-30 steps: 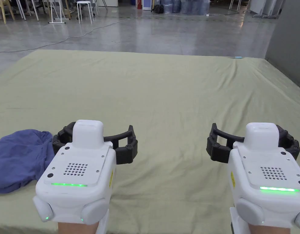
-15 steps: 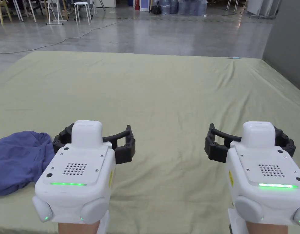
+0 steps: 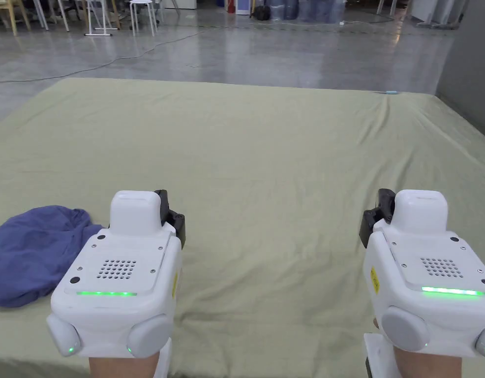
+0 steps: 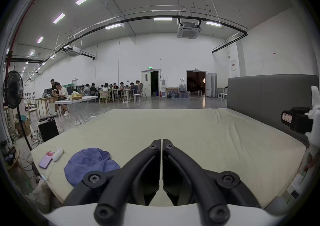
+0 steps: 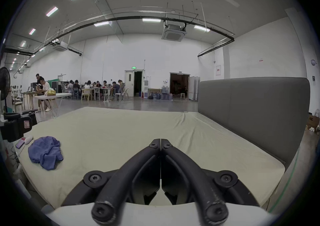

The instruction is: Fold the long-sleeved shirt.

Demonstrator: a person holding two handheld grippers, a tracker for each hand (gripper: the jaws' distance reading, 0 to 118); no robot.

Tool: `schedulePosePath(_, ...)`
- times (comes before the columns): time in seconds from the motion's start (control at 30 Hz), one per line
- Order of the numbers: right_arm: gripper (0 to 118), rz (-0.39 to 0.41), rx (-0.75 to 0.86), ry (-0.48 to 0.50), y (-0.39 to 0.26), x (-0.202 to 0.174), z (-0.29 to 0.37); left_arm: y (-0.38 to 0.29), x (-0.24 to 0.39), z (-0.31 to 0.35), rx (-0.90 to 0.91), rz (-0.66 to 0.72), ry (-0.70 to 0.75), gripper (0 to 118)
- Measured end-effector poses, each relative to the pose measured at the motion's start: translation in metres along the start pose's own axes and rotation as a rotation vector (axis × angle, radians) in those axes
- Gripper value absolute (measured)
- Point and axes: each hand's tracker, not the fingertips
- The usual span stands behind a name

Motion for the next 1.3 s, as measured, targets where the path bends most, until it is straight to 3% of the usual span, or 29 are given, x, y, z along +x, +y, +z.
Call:
schedulePosePath(0.1,0,-0.005,0.024,0.092,0.005,-0.031,-0.006,0.009,-0.029,0.011,0.01,-0.021,0.121,0)
schedulePosePath(0.23,0,-0.021,0.036,0.259,0.009,-0.086,-0.011,0.017,-0.085,0.034,0.001,0.071,0.265,0)
schedulePosePath(0.4,0,-0.018,0.032,0.45,0.009,-0.147,-0.006,0.017,-0.123,0.058,-0.042,0.022,0.441,0)
schedulePosePath(0.63,0,-0.005,0.011,0.504,0.004,-0.175,-0.006,0.013,-0.136,0.053,-0.125,0.021,0.424,0)
schedulePosePath(0.7,0,-0.002,0.009,0.514,0.001,-0.177,-0.008,0.014,-0.146,0.033,-0.196,0.097,0.346,3)
schedulePosePath(0.73,0,0.002,0.007,0.514,-0.001,-0.178,-0.009,0.014,-0.154,0.016,-0.261,0.152,0.333,32)
schedulePosePath(0.8,0,0.007,-0.005,0.516,-0.004,-0.181,-0.011,0.009,-0.173,-0.018,-0.393,0.237,0.309,111)
schedulePosePath(0.83,0,0.007,-0.015,0.517,-0.007,-0.182,-0.013,0.002,-0.183,-0.038,-0.45,0.261,0.288,115)
schedulePosePath(0.93,0,0.008,-0.037,0.523,-0.014,-0.187,-0.021,-0.026,-0.206,-0.096,-0.683,0.318,0.245,115)
schedulePosePath(1.17,0,0.049,-0.107,0.515,-0.034,-0.195,-0.049,-0.097,-0.245,-0.198,-0.872,0.211,0.267,113)
schedulePosePath(1.2,0,0.054,-0.111,0.508,-0.035,-0.195,-0.053,-0.098,-0.241,-0.199,-0.905,0.195,0.277,109)
schedulePosePath(1.3,0,0.055,-0.128,0.481,-0.04,-0.194,-0.061,-0.119,-0.246,-0.203,-0.925,0.25,0.215,58)
